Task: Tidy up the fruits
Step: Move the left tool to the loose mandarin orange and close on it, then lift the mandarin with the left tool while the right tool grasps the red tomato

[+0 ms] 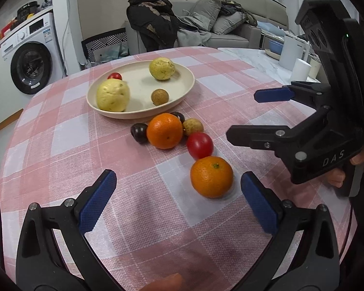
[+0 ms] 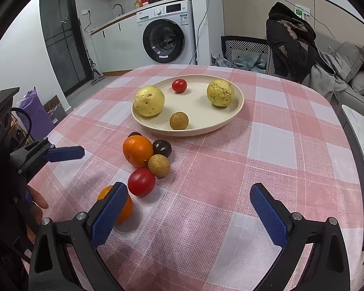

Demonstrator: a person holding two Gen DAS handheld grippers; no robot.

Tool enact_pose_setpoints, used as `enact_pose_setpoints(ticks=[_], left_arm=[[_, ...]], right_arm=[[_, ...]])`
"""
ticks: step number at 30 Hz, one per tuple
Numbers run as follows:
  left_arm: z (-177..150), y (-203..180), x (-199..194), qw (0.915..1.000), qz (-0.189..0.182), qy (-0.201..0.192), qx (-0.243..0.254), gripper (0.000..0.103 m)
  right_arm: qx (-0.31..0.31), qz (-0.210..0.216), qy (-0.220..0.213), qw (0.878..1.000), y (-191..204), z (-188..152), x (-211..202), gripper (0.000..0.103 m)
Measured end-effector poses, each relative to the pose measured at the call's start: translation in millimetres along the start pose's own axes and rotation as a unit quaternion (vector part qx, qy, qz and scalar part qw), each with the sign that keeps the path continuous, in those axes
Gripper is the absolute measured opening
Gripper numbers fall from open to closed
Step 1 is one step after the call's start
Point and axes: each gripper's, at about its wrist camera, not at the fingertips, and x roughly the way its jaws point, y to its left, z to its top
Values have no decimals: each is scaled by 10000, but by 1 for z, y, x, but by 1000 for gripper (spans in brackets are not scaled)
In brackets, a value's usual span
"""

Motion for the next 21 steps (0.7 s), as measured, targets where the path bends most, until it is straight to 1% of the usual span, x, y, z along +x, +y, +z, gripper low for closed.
enact_pose_setpoints(ticks=[1, 3, 5, 6, 8, 12, 13, 16, 18, 21], left_arm=[[0, -2, 2, 10000, -69, 45, 34, 102], [0, -6, 5, 9998, -154, 107, 114, 95], [1, -11, 11, 9993, -219, 244, 194, 86], [0, -14, 13, 9990, -245, 308, 228, 83], [0, -18, 18, 9982, -293, 429, 316, 70], [-1, -21, 20, 9974, -467, 441, 316, 59], [-1, -21, 20, 9974, -479, 427, 325, 56], [-2, -23, 18, 9971, -530, 404, 364, 39], [-3, -23, 18, 9974, -491, 394, 365, 38], [-4, -21, 17, 9971, -557, 393, 341, 37]], right_arm=[[-4, -5, -1, 10000, 0, 0, 0, 103], [3, -5, -9, 10000, 1, 0, 0, 103], [9, 1, -10, 10000, 1, 0, 0, 103], [14, 1, -11, 10000, 1, 0, 0, 103], [15, 6, -14, 10000, 0, 0, -1, 103], [16, 9, -27, 10000, 1, 1, -1, 103], [14, 11, -29, 10000, 1, 1, -1, 103], [18, 8, -22, 10000, 1, 1, -1, 103], [19, 4, -27, 10000, 1, 1, -2, 103], [29, 2, -45, 10000, 1, 2, -2, 103]])
